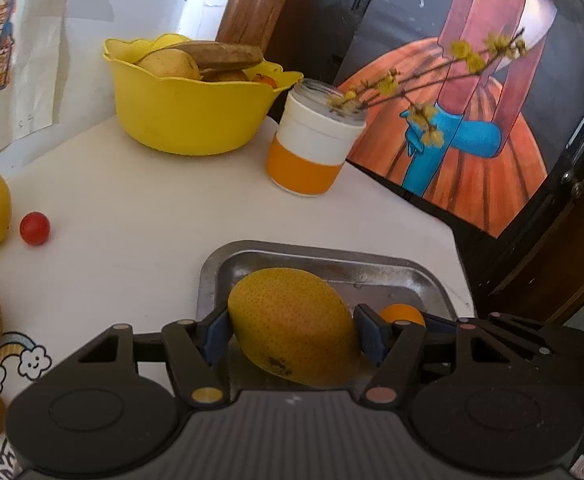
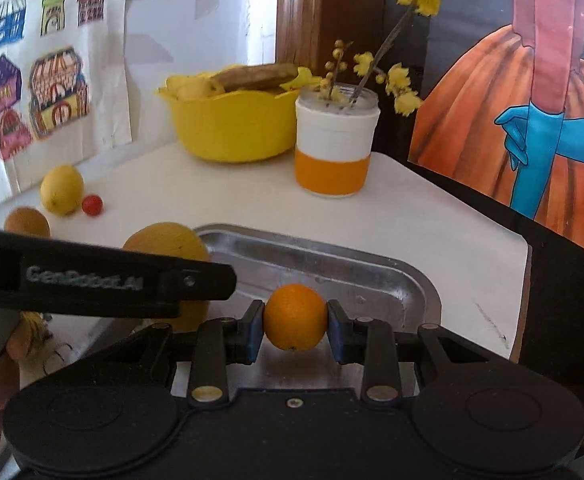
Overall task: Organize fruits
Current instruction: 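Carry the mango in the left tool over the tray while the right tool carries the orange, then open the left tool to drop the mango while the right tool releases the orange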
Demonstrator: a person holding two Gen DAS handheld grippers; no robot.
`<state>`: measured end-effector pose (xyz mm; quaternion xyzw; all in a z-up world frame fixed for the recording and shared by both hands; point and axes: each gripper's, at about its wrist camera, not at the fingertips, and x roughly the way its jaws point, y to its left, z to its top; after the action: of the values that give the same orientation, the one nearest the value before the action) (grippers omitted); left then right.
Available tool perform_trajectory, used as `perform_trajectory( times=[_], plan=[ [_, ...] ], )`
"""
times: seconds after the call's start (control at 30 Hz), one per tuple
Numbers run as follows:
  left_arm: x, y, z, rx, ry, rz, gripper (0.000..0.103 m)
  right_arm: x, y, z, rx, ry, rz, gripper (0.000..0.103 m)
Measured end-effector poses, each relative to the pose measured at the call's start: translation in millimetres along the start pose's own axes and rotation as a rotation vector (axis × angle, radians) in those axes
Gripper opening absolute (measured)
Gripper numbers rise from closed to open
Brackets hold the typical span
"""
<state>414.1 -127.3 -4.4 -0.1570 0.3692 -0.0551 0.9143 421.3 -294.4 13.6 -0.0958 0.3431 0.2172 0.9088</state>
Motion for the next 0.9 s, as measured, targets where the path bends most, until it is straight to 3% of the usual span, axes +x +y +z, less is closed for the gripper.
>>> perform_trajectory(
  times=[0.23,0.27,0.33,0.53,0.7,0.9],
  plan=[
    [6,-2,-1,-0.002,0.017,0.006,0.068,1,-6,-8,0.015,0.003,-0.001,0.035],
    [4,-2,0,-0.003,0.008,0.002,0.073,3,-2,-9,0.021,-0.004,-0.008,0.036],
    [1,-4,1,0.0,0.002,0.001,0.083,2,-3,-11,0.026,-0.014,-0.014,0.043],
    [-16,-2,2,-0.045,-0.015,-0.009,0.092,-13,-1,-13,0.027,-0.055,-0.05,0.07],
    [-47,-7,3,-0.043,-0.074,-0.04,0.1,-44,1,-14,0.053,-0.117,-0.081,0.09],
    [-95,-10,-3,-0.039,-0.133,-0.071,0.102,-88,11,-18,0.075,-0.18,-0.11,0.099]
  ],
)
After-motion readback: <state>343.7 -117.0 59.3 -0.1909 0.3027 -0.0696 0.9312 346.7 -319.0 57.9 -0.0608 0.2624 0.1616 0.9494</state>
